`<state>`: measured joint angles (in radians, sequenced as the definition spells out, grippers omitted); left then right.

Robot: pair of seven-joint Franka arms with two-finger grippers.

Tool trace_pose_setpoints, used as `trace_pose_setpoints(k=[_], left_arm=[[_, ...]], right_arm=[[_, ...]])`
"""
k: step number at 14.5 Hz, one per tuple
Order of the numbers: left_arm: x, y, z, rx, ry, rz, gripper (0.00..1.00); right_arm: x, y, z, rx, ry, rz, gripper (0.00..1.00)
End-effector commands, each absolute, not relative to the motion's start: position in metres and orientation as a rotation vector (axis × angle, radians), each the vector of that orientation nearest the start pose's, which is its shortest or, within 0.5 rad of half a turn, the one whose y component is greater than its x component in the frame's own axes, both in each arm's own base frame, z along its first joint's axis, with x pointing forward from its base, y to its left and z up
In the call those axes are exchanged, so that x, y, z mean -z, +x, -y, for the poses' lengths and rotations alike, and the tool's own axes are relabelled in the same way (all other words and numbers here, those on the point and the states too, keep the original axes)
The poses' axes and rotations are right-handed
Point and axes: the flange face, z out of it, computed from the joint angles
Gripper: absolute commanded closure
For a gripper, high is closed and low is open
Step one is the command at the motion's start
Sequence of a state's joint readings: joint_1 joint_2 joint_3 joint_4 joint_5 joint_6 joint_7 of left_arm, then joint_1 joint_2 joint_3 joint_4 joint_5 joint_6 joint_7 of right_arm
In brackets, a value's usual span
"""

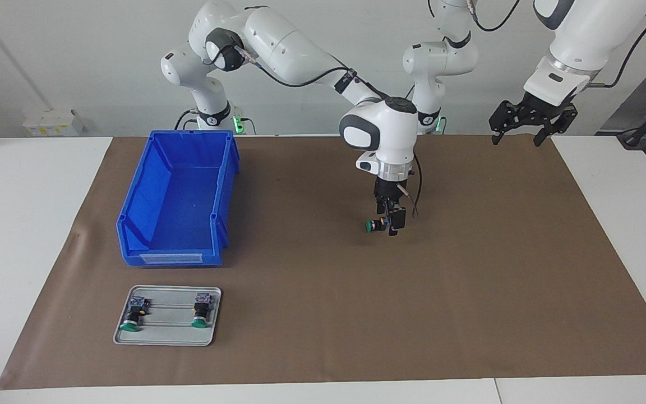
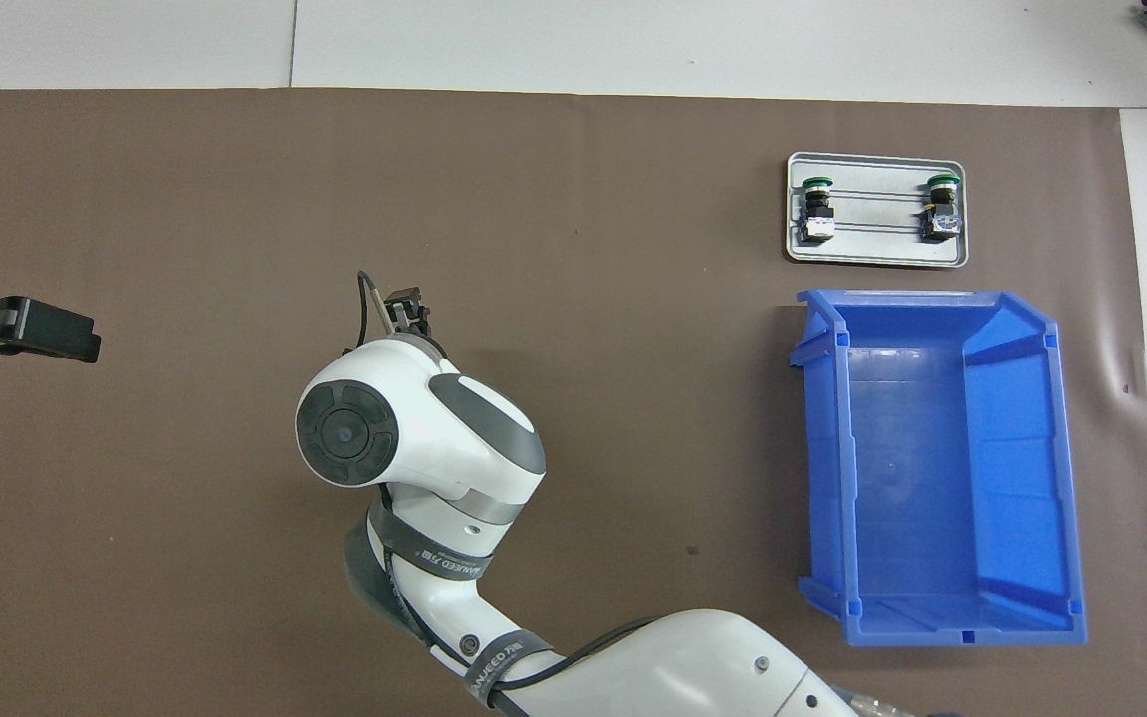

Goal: Place and press button with both arms
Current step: 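Lower the green button onto the table and open the right gripper, then withdraw the right gripper while the left gripper reaches toward the button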

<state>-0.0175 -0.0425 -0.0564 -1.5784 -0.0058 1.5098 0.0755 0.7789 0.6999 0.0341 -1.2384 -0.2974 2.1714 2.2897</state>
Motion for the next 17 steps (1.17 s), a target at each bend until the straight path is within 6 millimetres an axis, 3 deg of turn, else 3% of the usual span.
trace_pose_setpoints(k=[1, 4, 8, 11, 14, 17], left_arm=[[-0.634, 0.528, 0.044, -0.004, -3.098, -0.407, 0.03], [-0.626, 0.521, 0.061, -0.010, -3.032, -0.787, 0.03], [-0.599, 0.509, 0.093, 0.060, -2.850, -1.269, 0.03], [-0.578, 0.504, 0.112, 0.059, -2.680, -1.589, 0.03], [-0.539, 0.507, 0.141, 0.078, -2.485, -1.870, 0.04], [-0.488, 0.519, 0.175, 0.067, -2.409, -1.983, 0.05]], right_arm=[[-0.412, 0.554, -0.491, 0.401, -2.362, -1.702, 0.00], [-0.460, 0.573, -0.414, 0.358, -2.477, -1.550, 0.00], [-0.504, 0.600, -0.322, 0.407, -2.685, -1.292, 0.00], [-0.539, 0.620, -0.240, 0.460, -2.794, -1.139, 0.00], [-0.574, 0.623, -0.171, 0.419, -2.843, -1.020, 0.00], [-0.602, 0.615, -0.112, 0.420, -2.949, -0.859, 0.00]])
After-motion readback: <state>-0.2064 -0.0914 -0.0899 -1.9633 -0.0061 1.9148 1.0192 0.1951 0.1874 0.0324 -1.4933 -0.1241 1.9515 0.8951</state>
